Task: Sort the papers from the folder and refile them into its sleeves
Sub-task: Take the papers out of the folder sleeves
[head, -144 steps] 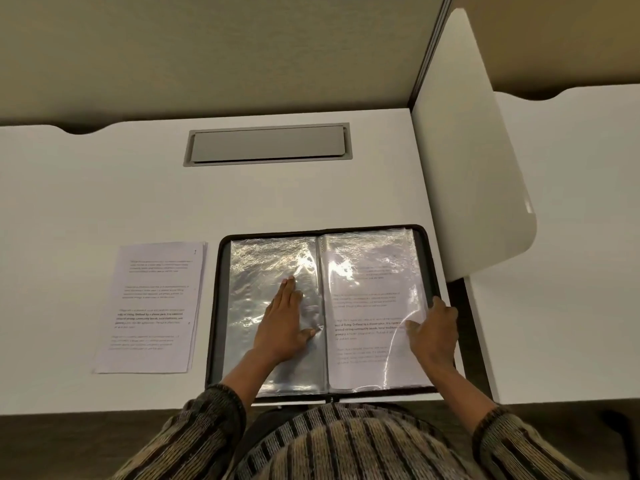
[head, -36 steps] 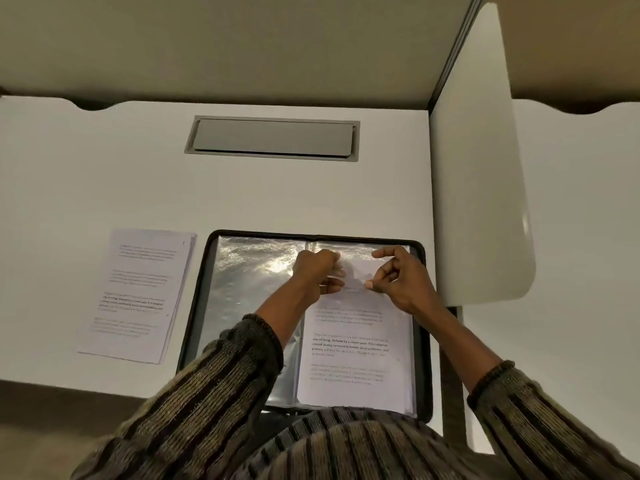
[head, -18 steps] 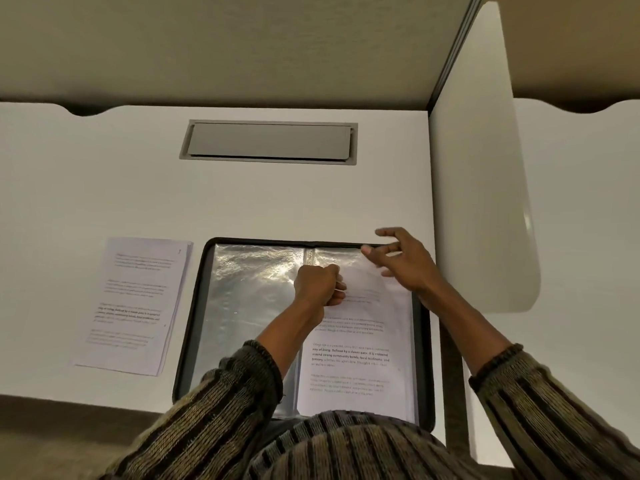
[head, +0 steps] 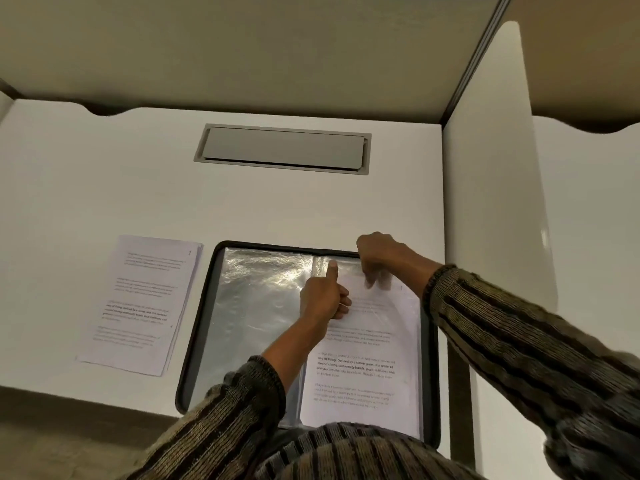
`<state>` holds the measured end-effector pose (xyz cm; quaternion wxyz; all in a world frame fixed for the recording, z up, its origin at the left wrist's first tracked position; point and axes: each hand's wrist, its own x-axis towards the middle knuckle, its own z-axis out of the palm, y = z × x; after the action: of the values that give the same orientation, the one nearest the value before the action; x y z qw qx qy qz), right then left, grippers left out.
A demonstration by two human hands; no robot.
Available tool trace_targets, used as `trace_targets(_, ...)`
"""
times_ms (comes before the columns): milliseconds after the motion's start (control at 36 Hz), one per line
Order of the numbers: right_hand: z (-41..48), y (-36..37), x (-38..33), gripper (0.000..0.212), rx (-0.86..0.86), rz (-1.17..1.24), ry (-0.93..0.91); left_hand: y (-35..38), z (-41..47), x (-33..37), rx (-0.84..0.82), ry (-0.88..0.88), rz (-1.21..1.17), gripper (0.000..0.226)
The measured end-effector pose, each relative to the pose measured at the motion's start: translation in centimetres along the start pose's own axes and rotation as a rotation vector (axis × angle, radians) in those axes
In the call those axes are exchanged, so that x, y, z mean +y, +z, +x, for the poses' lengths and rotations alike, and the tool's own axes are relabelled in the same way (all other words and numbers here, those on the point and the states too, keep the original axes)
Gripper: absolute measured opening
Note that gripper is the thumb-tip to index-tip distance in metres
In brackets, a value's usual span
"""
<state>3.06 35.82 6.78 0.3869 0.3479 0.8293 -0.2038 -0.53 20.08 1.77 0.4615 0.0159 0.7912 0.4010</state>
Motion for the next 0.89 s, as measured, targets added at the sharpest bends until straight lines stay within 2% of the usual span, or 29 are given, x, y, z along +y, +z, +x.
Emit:
trace_targets(56,0.6,0.4,0.4,0.035,-0.049,0.039,0.029,-0.4,0.4,-1.3,0.119,0.134,0.286,0.072)
trace_targets(111,0.8,0.5,0.8,0.034,-0.092,0.061,0.047,-1.1,0.9,-3.2,0.257,0.324,0.576,0.057)
trace_targets(167,0.9,0.6,1.3,0.033,-0.123,0.088,0.056,-1.9,1.2,-5.1,0.319,0.53,0.752,0.046)
trace_targets(194,0.9,0.7,1.5,0.033,-0.12,0.087,0.053,-2.2,1.3,-6.1,0.312,0.597,0.828,0.053)
trace_targets(250,0.8,0.9,1.8,0.033,-0.09,0.046,0.047,-2.7,1.5,-7.8,0.218,0.608,0.938,0.084)
trace_targets(333,0.7,1.1,2.0,0.035,-0.063,-0.007,0.062,-3.3,1.0,-9.4,0.055,0.599,1.019,0.126)
trace_targets(417,1.2,1.1,2.3,0.027,-0.046,-0.019,0.054,-3.7,0.3,-10.7,0.008,0.662,1.097,0.144)
trace_targets(528,1.9,0.8,2.8,0.036,-0.053,0.009,0.032,-4.1,-0.5,-11.8,-0.021,0.711,1.069,0.15)
trace_targets(556,2.0,0.5,3.1,0.032,-0.036,0.024,0.02,-4.2,-0.7,-11.9,-0.033,0.721,1.062,0.151)
trace_targets(639,2.5,-0.4,3.9,0.025,0.032,0.095,-0.008,-4.4,-0.9,-12.2,-0.051,0.753,1.056,0.153)
trace_targets(889,4.4,-2.1,6.5,0.031,0.264,0.195,0.03,-4.7,-1.3,-12.3,-0.103,0.807,1.071,0.154)
